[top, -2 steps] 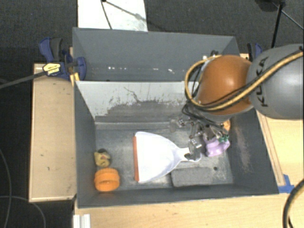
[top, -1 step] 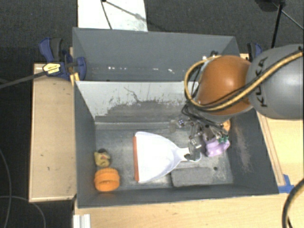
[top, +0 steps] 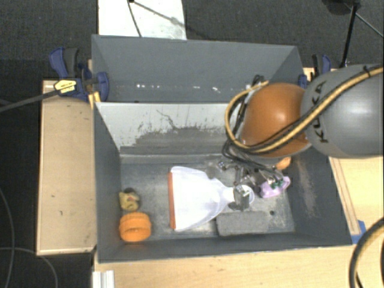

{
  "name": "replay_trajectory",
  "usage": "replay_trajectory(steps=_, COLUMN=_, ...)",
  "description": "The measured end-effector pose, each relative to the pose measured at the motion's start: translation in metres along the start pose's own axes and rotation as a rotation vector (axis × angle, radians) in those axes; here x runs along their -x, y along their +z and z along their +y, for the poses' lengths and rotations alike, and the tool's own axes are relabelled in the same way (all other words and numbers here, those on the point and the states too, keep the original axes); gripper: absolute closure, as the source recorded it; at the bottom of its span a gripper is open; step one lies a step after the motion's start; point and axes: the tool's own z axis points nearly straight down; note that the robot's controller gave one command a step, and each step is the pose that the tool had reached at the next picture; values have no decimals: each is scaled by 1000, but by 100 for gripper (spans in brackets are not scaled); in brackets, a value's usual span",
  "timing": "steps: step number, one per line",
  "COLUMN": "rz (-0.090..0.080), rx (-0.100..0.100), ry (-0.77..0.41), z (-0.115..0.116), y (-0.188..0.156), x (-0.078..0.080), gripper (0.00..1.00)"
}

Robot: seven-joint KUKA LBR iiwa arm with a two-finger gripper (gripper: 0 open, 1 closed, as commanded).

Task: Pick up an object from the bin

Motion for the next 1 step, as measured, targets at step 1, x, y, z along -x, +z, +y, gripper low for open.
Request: replay_trajectory(steps=1, rz=1, rx=1, ry=-68, z=11, y=28, x=-18, gripper=0)
